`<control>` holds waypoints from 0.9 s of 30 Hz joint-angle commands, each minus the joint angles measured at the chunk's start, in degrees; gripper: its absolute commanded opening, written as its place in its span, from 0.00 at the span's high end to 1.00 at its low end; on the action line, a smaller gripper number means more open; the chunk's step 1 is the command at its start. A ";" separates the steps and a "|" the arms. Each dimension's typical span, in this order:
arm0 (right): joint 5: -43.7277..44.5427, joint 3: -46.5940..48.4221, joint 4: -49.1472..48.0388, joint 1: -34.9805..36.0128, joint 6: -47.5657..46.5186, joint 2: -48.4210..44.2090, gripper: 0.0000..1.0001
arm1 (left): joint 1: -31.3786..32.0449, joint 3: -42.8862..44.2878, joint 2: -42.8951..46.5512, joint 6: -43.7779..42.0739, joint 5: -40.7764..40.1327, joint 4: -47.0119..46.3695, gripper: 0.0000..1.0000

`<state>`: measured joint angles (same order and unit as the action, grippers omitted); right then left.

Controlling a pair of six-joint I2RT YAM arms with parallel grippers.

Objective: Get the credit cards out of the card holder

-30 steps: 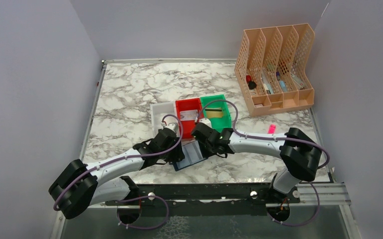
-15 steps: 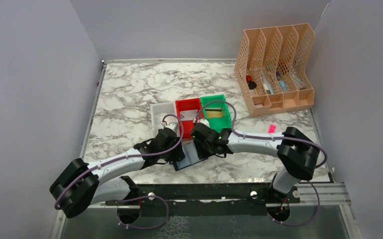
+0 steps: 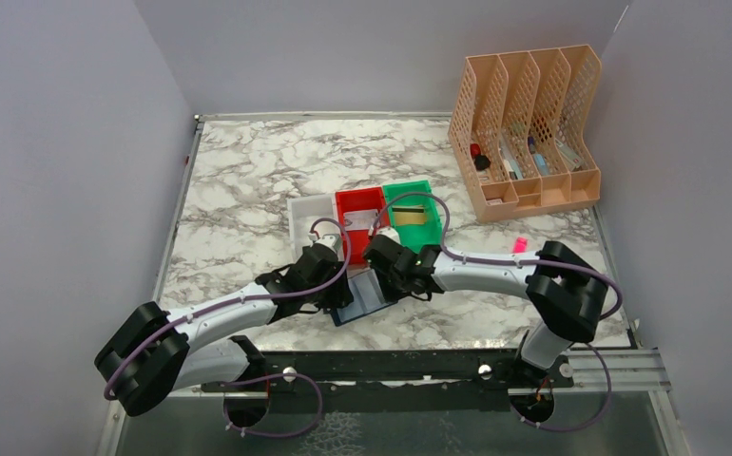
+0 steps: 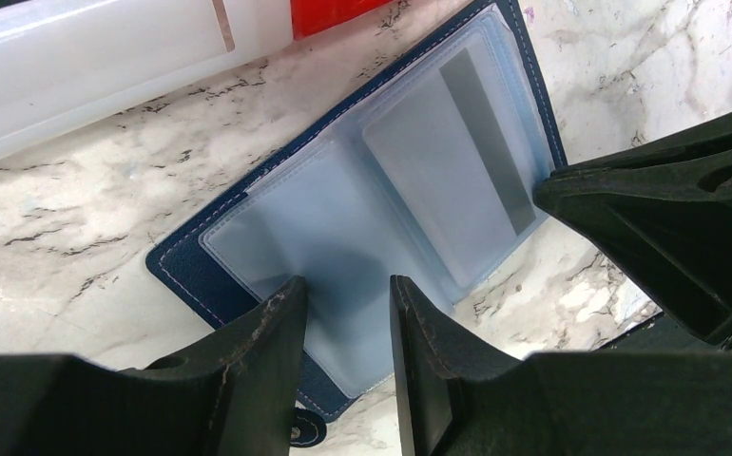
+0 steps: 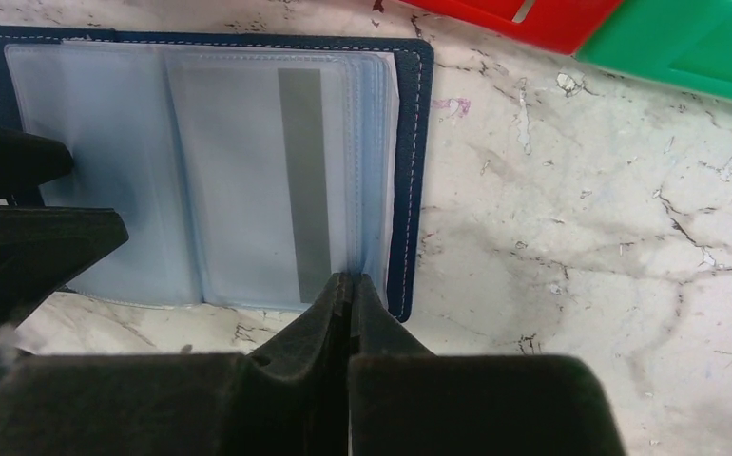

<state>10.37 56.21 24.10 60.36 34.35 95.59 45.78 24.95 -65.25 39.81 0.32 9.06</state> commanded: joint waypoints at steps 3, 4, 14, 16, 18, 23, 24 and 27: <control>-1.57 0.84 0.30 0.20 -0.73 -2.19 0.99 | 0.27 -0.47 -0.75 -0.61 -1.34 0.43 0.59; -2.22 0.72 -0.10 0.20 -0.69 -2.71 0.99 | 0.22 -0.48 -0.81 -0.68 -1.34 0.43 0.59; -4.90 0.11 -1.43 0.20 -0.49 -6.35 0.99 | 0.26 -0.62 -0.54 -0.54 -1.51 0.35 0.59; -4.55 0.02 -1.42 0.18 -0.49 -6.15 0.99 | 0.23 -0.75 -0.28 -0.53 -1.38 0.34 0.59; -3.30 -0.59 -1.87 0.18 0.09 -5.42 0.92 | 0.22 -0.80 0.21 -0.53 -1.42 0.39 0.59; -2.22 2.48 -2.00 0.18 -0.69 -0.70 0.68 | 0.24 -0.98 1.12 -0.57 -1.56 0.48 0.59; -2.13 3.45 -1.92 0.15 -0.95 0.45 0.66 | 0.23 -1.04 1.29 -0.61 -1.64 0.53 0.59; -1.30 5.81 -1.03 0.17 -1.57 3.20 0.56 | 0.25 -1.09 1.71 -0.62 -1.85 1.07 0.59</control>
<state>6.98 58.24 23.20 60.38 33.82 95.70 45.78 24.82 -64.82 39.79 0.14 9.17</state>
